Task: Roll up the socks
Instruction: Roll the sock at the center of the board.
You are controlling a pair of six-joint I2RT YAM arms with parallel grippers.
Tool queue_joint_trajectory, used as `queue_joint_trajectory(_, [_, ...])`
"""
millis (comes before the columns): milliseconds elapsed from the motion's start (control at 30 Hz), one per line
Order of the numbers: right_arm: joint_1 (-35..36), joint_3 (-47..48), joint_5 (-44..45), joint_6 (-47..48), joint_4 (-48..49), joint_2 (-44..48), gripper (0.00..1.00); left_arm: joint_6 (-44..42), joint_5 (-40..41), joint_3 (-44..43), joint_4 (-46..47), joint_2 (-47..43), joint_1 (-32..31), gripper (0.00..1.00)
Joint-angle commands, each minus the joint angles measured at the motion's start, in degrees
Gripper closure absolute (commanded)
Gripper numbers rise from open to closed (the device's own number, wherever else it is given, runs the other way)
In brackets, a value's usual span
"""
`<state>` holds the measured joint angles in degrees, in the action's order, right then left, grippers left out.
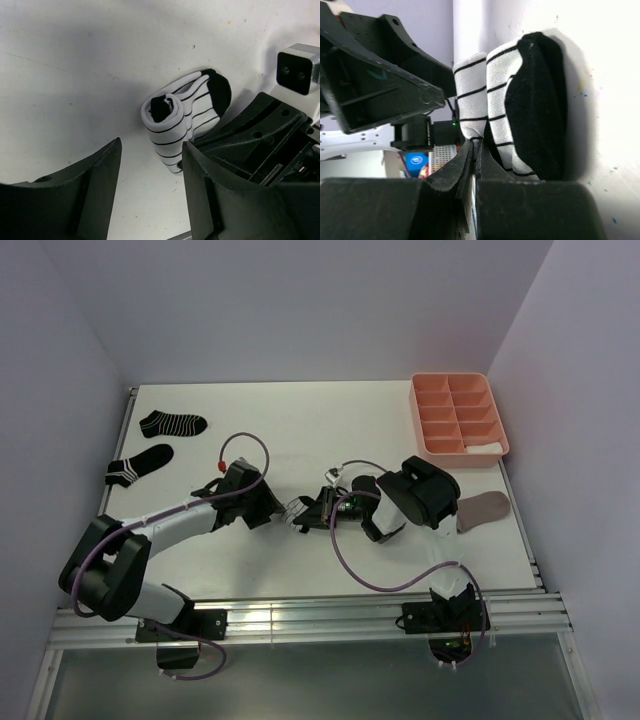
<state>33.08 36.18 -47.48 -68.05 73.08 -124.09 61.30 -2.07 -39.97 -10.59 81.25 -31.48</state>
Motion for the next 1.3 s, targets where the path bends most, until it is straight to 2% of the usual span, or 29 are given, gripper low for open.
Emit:
queue_joint_trajectory(0, [-1.17,-1.64,-0.42,-2.08,-1.18,-3.52,1.0,0.75,-1.63,0.85,3.91,1.44,0.02,0.44])
queue_joint_trajectory(200, [-1.26,-0.68,0.72,1.25,-7.77,-2.39,1.0,-0.3,-1.8,-0.2,4.0,5.48,0.02,0.5])
queue_joint_trajectory(267, [-1.26,-0.41,1.16,2.39,-10.32,-2.03,1.0,-0.39,-1.63,-0.55,3.82,6.55,-0.07,0.56])
queue_joint_trajectory(500, [-1.26,0.64,2.22,5.21,-15.42,-0.8,0.98,-0.57,-2.42,-1.43,4.0,12.17,-0.24,0.58])
queue_joint_trajectory(600, [-1.26,1.34,2.57,6.61,-17.7,-0.36,0.97,-0.22,-2.68,-0.99,4.53,13.57,-0.51,0.63])
queue_joint_trajectory(633, [-1.26,1.43,2.49,6.96,-18.49,-0.27,0.95,-0.13,-2.59,-0.73,4.79,13.93,-0.59,0.7])
queue_joint_trajectory(700, [-1.26,1.17,3.18,7.58,-19.02,1.04,0.9,0.05,-2.33,-0.81,4.44,14.72,-0.51,0.77])
queue_joint_trajectory(733, [-1.26,1.17,3.54,9.06,-20.77,1.74,0.84,-0.04,-1.98,-1.6,3.83,14.9,-0.59,0.86])
queue_joint_trajectory(800, [-1.18,0.91,4.76,11.53,-23.76,5.33,0.79,-0.56,-1.02,-3.01,0.23,15.07,-0.6,0.94])
queue_joint_trajectory(833, [-0.92,0.82,6.86,14.67,-27.6,6.92,0.73,-0.83,-0.31,-4.93,-1.26,15.07,-0.51,1.0])
queue_joint_trajectory(933, [0.48,1.17,12.82,21.79,-36.39,14.12,0.65,-2.41,1.8,-9.84,-9.16,15.07,-0.77,1.0])
queue_joint_trajectory(1000, [1.54,1.69,16.18,25.84,-40.1,19.05,0.61,-3.55,6.1,-12.84,-15.73,15.34,-0.95,1.0])
queue_joint_trajectory(1133, [5.14,2.57,26.98,32.08,-49.32,26.17,0.56,-5.22,10.59,-22.14,-25.78,17.88,-2.17,1.0])
queue_joint_trajectory(1267, [13.12,5.03,44.44,38.16,-55.31,31.97,0.52,-6.98,13.23,-28.23,-32.73,22.19,-3.49,1.0])
